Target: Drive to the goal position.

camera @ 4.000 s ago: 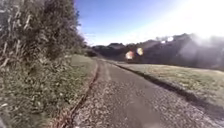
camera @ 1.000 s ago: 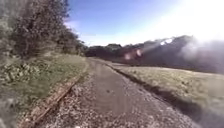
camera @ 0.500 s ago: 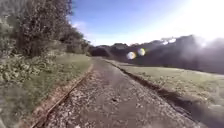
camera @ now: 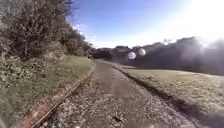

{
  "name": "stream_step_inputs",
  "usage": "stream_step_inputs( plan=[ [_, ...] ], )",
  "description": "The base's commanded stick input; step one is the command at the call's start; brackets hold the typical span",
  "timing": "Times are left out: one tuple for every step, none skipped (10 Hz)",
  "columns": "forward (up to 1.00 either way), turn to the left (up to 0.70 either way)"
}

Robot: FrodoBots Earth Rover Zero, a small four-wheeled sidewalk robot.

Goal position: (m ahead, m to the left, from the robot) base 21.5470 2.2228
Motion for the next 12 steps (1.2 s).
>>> stream_step_inputs(
  plan=[
    [0.85,0.0],
    [0.85,0.0],
    [0.85,0.0],
    [0.85,0.0],
    [0.85,0.0],
    [0.85,0.0],
    [0.85,0.0],
    [0.85,0.0],
    [0.85,0.0],
    [0.85,0.0],
    [0.85,0.0],
    [0.85,0.0]
  ],
)
